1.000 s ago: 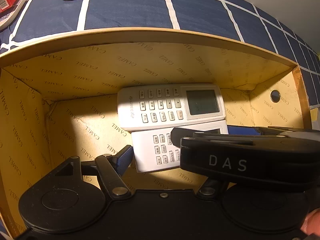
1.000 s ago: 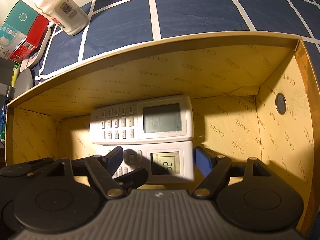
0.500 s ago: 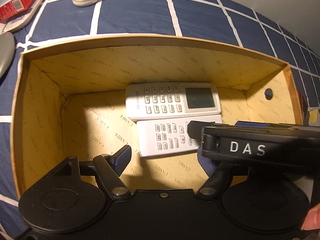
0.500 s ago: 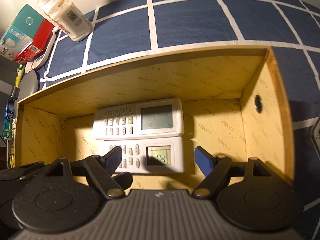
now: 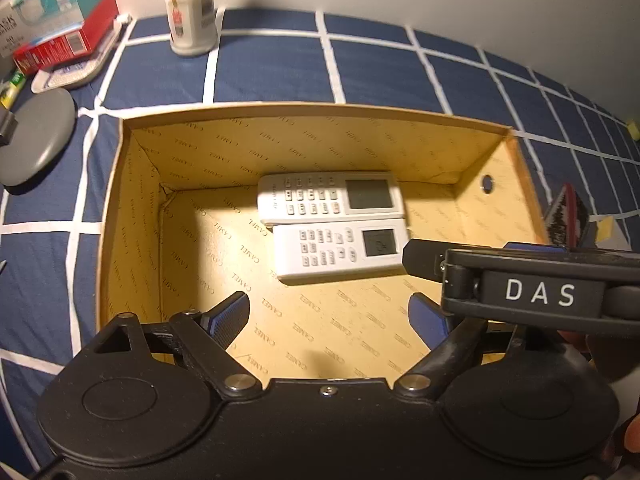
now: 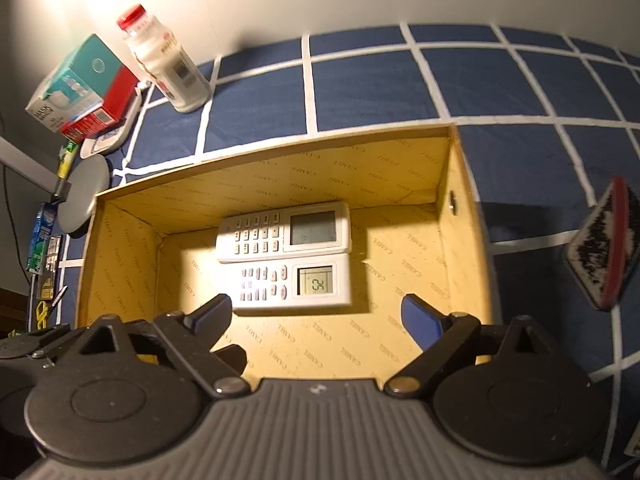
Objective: Organize objects
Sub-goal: 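Lower the remote and open both grippers, then lift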
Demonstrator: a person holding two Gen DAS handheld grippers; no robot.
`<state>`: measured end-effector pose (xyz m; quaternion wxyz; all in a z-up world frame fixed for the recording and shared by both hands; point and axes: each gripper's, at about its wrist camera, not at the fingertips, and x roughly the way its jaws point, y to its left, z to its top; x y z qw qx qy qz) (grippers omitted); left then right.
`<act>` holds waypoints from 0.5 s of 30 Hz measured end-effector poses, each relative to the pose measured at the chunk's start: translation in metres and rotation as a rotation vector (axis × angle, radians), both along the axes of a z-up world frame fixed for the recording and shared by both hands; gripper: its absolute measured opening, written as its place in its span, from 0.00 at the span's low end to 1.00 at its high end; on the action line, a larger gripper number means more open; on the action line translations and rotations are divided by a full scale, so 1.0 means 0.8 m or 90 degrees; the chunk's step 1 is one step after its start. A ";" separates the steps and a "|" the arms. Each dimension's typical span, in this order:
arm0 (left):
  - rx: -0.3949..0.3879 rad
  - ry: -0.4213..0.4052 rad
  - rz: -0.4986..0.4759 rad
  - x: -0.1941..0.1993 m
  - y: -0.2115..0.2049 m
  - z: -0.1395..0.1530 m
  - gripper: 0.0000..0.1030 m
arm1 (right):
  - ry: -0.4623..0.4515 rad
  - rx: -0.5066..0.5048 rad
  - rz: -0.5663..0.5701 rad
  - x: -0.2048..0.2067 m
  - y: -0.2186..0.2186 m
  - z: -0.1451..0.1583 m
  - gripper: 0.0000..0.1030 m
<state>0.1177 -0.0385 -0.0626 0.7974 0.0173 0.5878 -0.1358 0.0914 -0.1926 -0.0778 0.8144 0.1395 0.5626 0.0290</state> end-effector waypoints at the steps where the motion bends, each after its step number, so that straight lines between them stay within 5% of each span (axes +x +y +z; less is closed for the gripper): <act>1: 0.000 -0.006 -0.002 -0.006 -0.002 0.005 0.84 | -0.007 -0.001 -0.002 -0.006 -0.002 0.006 0.92; 5: -0.002 -0.028 -0.004 -0.029 -0.004 0.025 0.93 | -0.028 -0.008 -0.012 -0.032 -0.010 0.027 0.96; 15: 0.004 -0.060 -0.017 -0.085 -0.024 0.056 0.94 | -0.061 -0.010 -0.038 -0.096 -0.037 0.064 1.00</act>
